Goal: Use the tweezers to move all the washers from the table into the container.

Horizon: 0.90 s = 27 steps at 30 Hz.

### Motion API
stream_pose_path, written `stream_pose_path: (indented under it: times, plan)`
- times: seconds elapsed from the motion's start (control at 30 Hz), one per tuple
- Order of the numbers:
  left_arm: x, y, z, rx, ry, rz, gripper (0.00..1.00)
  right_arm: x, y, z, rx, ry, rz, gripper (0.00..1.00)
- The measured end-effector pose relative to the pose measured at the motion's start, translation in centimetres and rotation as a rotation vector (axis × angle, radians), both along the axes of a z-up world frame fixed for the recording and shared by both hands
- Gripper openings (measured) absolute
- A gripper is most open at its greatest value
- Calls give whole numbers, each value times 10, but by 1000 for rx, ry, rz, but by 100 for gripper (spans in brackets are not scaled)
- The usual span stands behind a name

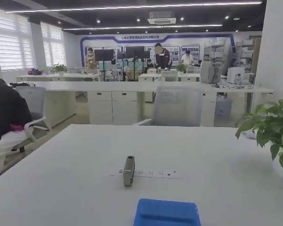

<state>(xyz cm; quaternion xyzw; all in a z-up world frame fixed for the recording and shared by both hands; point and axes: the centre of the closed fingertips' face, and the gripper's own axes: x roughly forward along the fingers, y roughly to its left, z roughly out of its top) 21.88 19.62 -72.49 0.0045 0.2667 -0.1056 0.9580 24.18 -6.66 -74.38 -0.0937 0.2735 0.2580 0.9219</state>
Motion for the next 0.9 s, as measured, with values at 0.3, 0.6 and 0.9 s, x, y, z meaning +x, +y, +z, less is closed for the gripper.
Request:
stream_pose_path:
  times: [0.3,0.6,0.9]
  plan:
    - [5,2,5,8,-10,-15,95,2,2,-3,-8,10,2,86]
    - [20,-8,7,4,-49,-111,87,8,-5,-7,13,18,-36,85]
    - [39,-31,-21,79,35,-412,60,11,-14,-20,-1,66,-59,83]
